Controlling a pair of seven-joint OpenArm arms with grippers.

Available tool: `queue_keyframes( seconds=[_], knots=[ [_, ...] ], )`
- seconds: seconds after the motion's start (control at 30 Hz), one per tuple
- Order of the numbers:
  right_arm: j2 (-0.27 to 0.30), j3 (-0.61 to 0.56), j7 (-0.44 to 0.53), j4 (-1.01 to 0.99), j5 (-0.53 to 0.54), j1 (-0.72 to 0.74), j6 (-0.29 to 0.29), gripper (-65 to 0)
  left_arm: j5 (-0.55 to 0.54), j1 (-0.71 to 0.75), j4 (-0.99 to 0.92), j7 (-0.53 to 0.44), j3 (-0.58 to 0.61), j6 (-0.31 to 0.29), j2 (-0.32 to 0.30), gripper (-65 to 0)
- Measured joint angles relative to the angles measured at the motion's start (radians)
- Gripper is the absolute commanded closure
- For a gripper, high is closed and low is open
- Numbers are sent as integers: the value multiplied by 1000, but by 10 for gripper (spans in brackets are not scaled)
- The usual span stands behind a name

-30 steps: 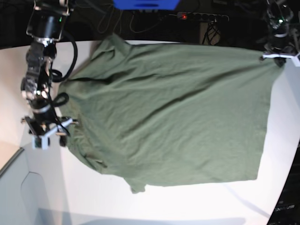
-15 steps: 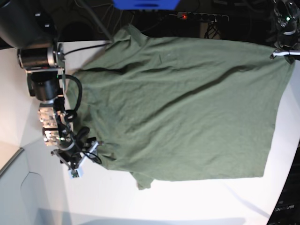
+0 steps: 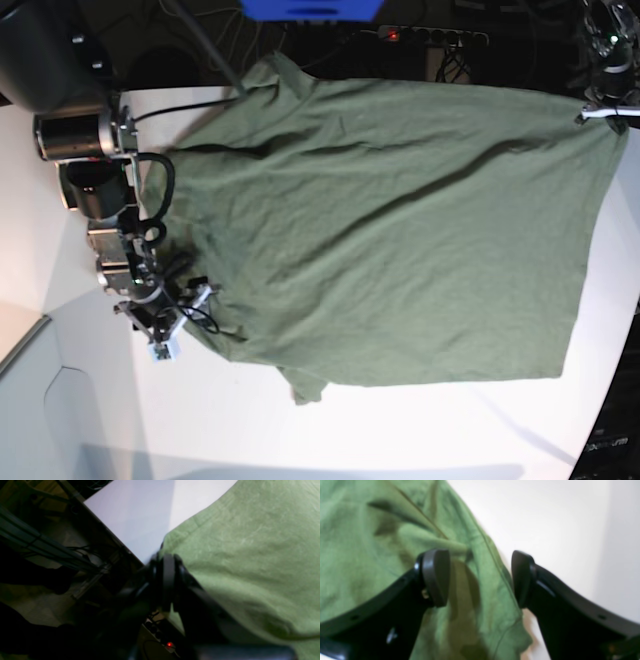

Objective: Layout the t-shirt on the table in an organized manner, then fold the t-shirt properly
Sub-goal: 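Pull the grasped edge outward with the right gripper to straighten the shirt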

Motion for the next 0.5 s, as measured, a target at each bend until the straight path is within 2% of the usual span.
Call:
queue_keyframes(
  seconds=[0.07,0.2,0.4,0.43,0.5],
  knots=[
    [0,0,2,1,0,5,0,-262,0,0,0,0,0,0,0,-1],
    [0,5,2,2,-3,5,0,0,0,0,0,0,0,0,0,-1],
    [9,22,1,2,2,9,-8,0,0,0,0,0,0,0,0,-1],
    [11,43,2,2,4,9,-20,0,0,0,0,0,0,0,0,-1],
    [17,114,2,3,6,8,-81,0,0,0,0,0,0,0,0,-1]
  ],
)
